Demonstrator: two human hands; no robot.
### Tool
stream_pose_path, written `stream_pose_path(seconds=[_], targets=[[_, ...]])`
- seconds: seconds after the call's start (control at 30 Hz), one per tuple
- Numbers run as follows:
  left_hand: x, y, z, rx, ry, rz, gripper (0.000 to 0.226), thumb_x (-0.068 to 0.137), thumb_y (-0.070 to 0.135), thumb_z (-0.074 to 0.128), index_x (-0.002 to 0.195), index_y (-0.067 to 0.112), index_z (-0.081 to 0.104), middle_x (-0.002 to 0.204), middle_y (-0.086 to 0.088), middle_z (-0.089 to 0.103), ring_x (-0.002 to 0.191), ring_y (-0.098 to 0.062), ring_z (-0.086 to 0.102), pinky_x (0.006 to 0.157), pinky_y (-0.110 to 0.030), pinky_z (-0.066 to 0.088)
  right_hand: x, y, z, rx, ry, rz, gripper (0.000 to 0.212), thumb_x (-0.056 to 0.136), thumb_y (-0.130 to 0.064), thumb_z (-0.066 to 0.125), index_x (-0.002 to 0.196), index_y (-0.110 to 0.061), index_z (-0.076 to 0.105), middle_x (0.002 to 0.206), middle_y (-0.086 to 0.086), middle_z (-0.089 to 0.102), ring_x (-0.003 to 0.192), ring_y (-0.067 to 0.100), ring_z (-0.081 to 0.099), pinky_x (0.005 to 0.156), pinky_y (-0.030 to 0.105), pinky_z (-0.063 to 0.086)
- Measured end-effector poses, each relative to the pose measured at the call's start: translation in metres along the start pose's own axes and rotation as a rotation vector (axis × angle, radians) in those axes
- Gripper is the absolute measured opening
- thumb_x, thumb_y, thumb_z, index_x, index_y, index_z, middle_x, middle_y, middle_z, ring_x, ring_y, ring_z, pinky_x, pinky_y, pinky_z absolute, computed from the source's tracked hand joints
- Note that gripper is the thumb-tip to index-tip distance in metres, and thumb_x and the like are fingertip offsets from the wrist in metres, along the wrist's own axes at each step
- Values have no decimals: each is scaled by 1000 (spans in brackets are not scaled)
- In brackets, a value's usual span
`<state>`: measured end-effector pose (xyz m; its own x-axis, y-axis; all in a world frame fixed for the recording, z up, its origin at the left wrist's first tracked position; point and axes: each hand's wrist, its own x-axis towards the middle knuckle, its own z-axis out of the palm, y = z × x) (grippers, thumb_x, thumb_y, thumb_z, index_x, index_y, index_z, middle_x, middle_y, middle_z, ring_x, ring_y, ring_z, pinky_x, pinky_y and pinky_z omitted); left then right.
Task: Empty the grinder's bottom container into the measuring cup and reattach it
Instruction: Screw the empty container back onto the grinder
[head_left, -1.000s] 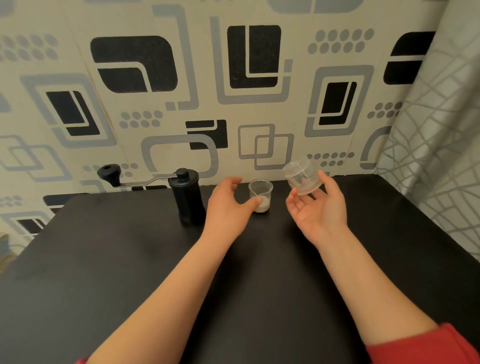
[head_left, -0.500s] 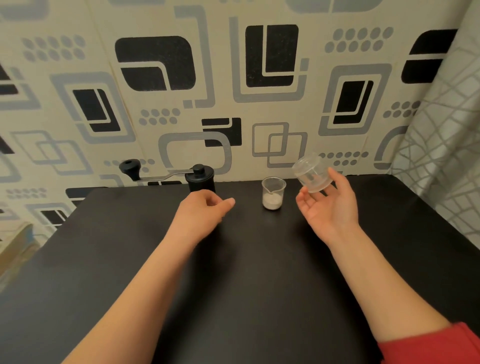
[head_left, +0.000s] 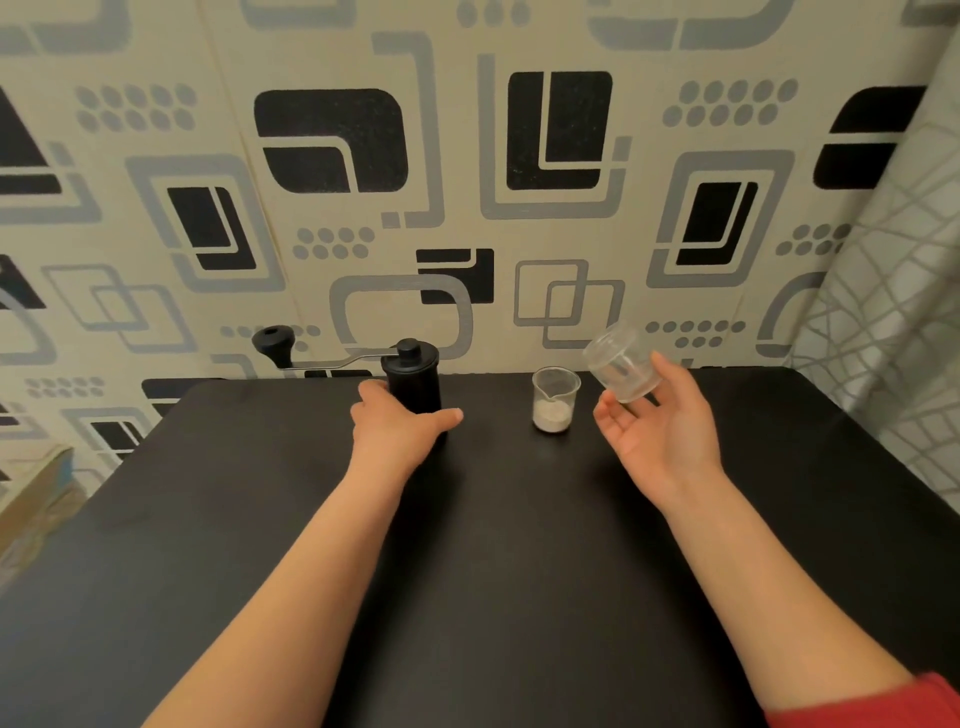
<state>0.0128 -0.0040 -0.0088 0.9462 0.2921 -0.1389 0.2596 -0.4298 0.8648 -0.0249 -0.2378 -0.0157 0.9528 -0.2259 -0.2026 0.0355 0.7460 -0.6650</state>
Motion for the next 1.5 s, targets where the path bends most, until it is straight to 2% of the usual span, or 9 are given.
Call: stream_pose_path(seconds=[0.2,0.33,0.47,0.63,0.8,0.87,1.0,1.2,1.5], targets=[[2,4,22,-225,87,-23,63,79,7,72,130,10,34,129,-14,51,101,-28,53,78,-38,46,2,2,-1,6,-14,-13,52,89,-29,70,137,-15,55,123,16,66,90,23,70,72,33,59],[5,4,33,-316,144,-6,49,83,0,66,119,13,36,124,-14,53,105,-29,54,82,-38,47,1,2,-1,7,-21,-11,48,89,-30,70,133,-15,58,122,15,67,90,23,71,73,34,59],[4,5,38,-397,154,35,46,85,7,70,113,17,35,115,-5,52,97,-21,50,80,-33,40,0,1,1,-4,-23,-13,43,90,-30,69,129,-15,60,121,15,67,91,24,70,73,33,59],[-4,16,36,-556,145,117,53,84,15,74,126,22,42,107,10,50,100,-13,49,86,-31,39,-3,-1,4,-2,0,-27,32,91,-28,68,121,-22,60,125,15,64,102,27,68,71,33,60],[-16,31,35,-722,37,200,42,82,28,77,114,32,51,99,20,58,88,4,54,68,-16,36,-7,-3,7,-15,-5,-24,27,92,-27,68,117,-24,59,130,16,61,106,29,67,73,33,61],[-19,34,35,-760,-28,225,41,82,30,76,116,31,53,106,15,62,96,0,57,78,-20,41,-7,-3,7,-25,-16,-23,29,92,-26,68,120,-24,58,132,16,60,109,30,66,76,34,61],[-22,38,38,-841,-154,191,47,87,29,72,129,21,52,120,2,64,115,-16,60,104,-46,45,-7,-4,7,-43,-48,-38,47,90,-24,69,133,-20,53,136,15,58,113,30,65,81,35,60],[-16,37,35,-1154,-316,84,49,94,16,62,140,10,45,119,-7,62,116,-24,61,101,-46,48,-9,-9,8,-117,-137,-85,65,76,-16,74,137,-17,52,138,13,57,108,26,67,83,32,58],[-15,37,31,-1213,-408,146,48,93,5,59,138,3,44,113,-8,62,108,-20,64,92,-36,53,-11,-4,8,-439,-152,-149,76,66,-34,81,135,-15,55,120,8,72,103,24,74,78,32,59]])
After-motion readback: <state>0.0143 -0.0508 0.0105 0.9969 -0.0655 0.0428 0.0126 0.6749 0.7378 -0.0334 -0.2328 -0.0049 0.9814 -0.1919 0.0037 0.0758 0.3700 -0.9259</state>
